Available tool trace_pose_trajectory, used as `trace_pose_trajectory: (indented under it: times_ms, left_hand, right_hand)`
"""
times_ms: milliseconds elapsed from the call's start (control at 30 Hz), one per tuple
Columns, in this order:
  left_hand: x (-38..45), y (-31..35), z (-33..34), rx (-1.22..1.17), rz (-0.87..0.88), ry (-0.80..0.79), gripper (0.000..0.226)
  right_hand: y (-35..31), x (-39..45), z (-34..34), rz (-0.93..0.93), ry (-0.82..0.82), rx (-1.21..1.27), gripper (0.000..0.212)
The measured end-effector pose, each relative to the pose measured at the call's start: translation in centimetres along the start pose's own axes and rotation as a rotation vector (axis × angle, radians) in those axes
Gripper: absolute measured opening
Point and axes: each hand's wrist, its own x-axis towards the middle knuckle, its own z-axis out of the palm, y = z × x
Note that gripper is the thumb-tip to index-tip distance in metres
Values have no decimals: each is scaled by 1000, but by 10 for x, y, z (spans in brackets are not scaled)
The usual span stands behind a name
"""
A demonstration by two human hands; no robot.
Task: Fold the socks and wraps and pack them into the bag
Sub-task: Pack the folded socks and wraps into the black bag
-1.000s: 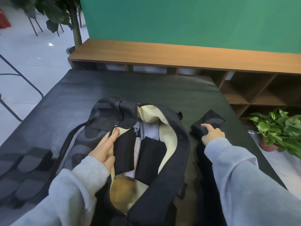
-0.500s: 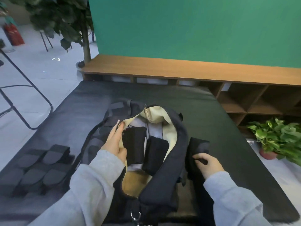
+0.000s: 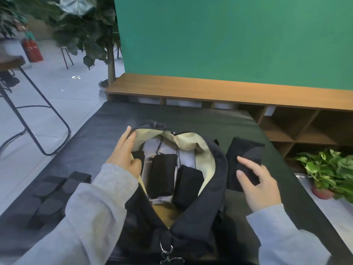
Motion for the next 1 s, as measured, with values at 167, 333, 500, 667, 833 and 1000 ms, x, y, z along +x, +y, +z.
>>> trace_pose_trajectory:
  times_ms: [167,333,500,667,833,1000]
  left_hand:
    - [3,7,-6,-33,33,-23,70]
    - [5,16,-13,-83,80,-31,70]
    - [10,30,-21,-154,127,-43,67]
    - [12,39,-22,-201,172,-61,66]
    - [13,40,-22,-230,174,-77,66]
    - [9,38,-25,-254,161,-65,65]
  right_hand:
    - [-45,0,5,-170,31,164,42]
    - [-73,3,28,-263,-55,237,46]
    - [-80,14,59,-161,-203,154,47]
    - [-70,17,94,-12,-430,66,46]
    - [-65,24,125,212,-494,148,46]
    - [-72,47,146,331,-450,255,47]
